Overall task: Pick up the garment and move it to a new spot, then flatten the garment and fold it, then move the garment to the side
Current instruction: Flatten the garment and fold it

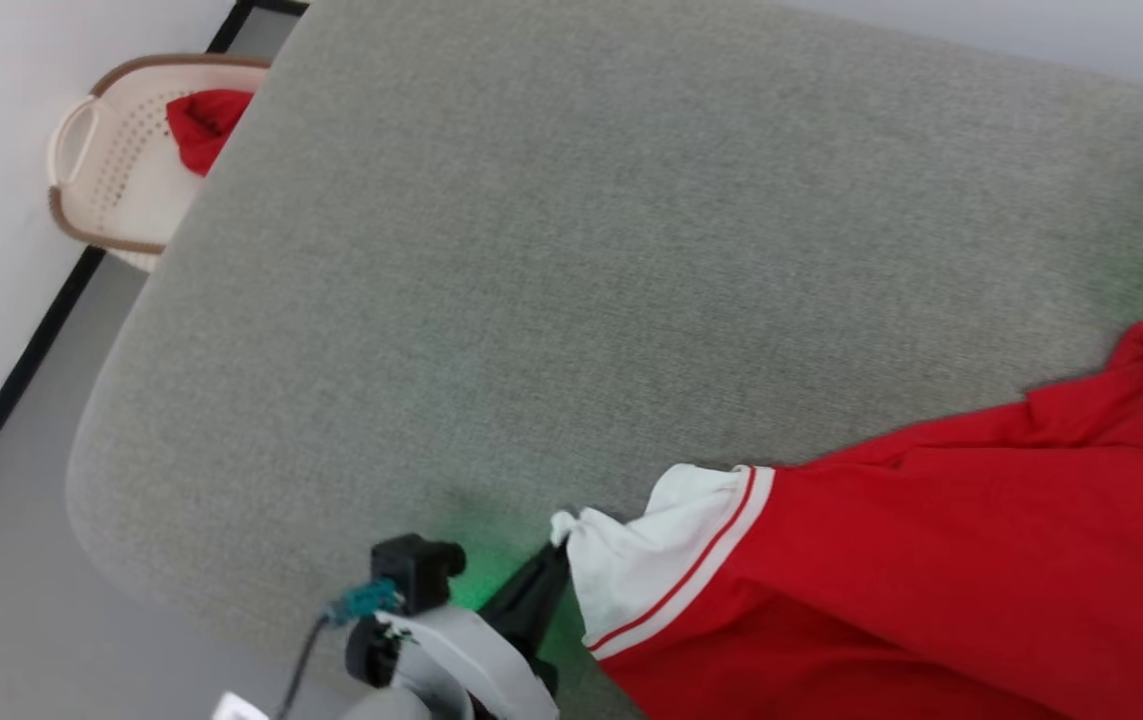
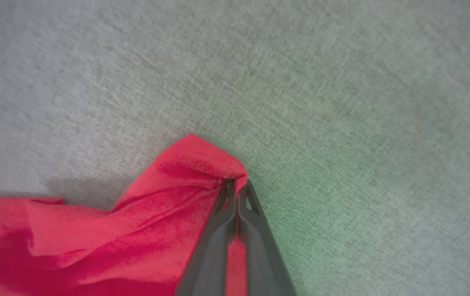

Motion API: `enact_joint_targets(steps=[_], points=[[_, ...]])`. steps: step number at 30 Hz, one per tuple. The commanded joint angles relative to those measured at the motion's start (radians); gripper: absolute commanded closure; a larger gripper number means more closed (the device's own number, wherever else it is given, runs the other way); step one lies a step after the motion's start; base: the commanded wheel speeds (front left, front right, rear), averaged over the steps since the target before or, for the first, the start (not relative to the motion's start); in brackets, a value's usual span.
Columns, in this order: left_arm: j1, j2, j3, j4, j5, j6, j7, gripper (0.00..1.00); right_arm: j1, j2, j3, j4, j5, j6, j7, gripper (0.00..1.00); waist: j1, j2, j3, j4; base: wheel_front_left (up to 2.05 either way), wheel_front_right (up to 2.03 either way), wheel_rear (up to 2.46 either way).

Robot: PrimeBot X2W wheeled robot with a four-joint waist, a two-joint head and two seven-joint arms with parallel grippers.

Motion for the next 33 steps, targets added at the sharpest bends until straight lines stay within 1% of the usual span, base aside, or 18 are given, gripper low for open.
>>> enact_joint_targets(steps=[1, 5, 11, 16, 20, 24, 27, 29, 31, 32, 33], points=[[-0.017, 0.015, 0.009, -0.001, -0.013, -0.002, 0.013, 1.0, -0.002, 0.004, -0.006, 0.011, -0.011, -0.001, -0.007, 1.0, 0.0, 0.0, -0.021, -0.022, 0.0, 0.0, 0.0], [-0.061, 0.073, 0.037, -0.032, -0.056, 0.004, 0.105, 1.0, -0.035, 0.031, -0.021, -0.007, -0.009, -0.001, -0.035, 1.0, 0.0, 0.0, -0.063, -0.056, 0.0, 0.0, 0.0], [-0.158, 0.202, 0.078, -0.137, -0.074, 0.042, 0.269, 1.0, -0.055, 0.048, -0.022, -0.054, 0.008, -0.001, -0.094, 1.0, 0.0, 0.0, -0.139, -0.113, 0.0, 0.0, 0.0], [-0.281, 0.3, 0.102, -0.214, -0.061, 0.072, 0.4, 1.0, -0.082, 0.054, -0.029, -0.101, 0.013, -0.001, -0.2, 1.0, 0.0, 0.0, -0.199, -0.161, 0.0, 0.0, 0.0], [-0.416, 0.35, 0.119, -0.222, -0.039, 0.085, 0.484, 1.0, -0.115, 0.057, -0.03, -0.105, -0.011, -0.001, -0.299, 1.0, 0.0, 0.0, -0.242, -0.196, 0.0, 0.0, 0.0], [-0.573, 0.36, 0.127, -0.16, -0.013, 0.088, 0.544, 1.0, -0.158, 0.07, -0.039, -0.072, -0.055, -0.001, -0.395, 1.0, 0.0, 0.0, -0.279, -0.227, 0.0, 0.0, 0.0], [-0.687, 0.339, 0.123, -0.083, 0.012, 0.086, 0.565, 1.0, -0.201, 0.095, -0.055, -0.033, -0.102, -0.001, -0.48, 1.0, 0.0, 0.0, -0.301, -0.25, 0.0, 0.0, 0.0], [-0.761, 0.317, 0.124, -0.023, 0.026, 0.091, 0.561, 1.0, -0.233, 0.116, -0.065, -0.004, -0.141, -0.001, -0.542, 1.0, 0.0, 0.0, -0.312, -0.263, 0.0, 0.0, 0.0], [-0.829, 0.296, 0.123, 0.041, 0.04, 0.085, 0.55, 1.0, -0.259, 0.147, -0.071, 0.023, -0.177, -0.001, -0.601, 1.0, 0.0, 0.0, -0.32, -0.279, 0.0, 0.0, 0.0], [-0.829, 0.296, 0.123, 0.041, 0.04, 0.085, 0.55, 1.0, -0.259, 0.147, -0.071, 0.023, -0.177, -0.001, -0.601, 1.0, 0.0, 0.0, -0.32, -0.279, 0.0, 0.0, 0.0], [-0.863, 0.287, 0.124, 0.073, 0.049, 0.083, 0.543, 1.0, -0.278, 0.162, -0.077, 0.037, -0.193, -0.001, -0.633, 1.0, 0.0, 0.0, -0.323, -0.287, 0.0, 0.0, 0.0]])
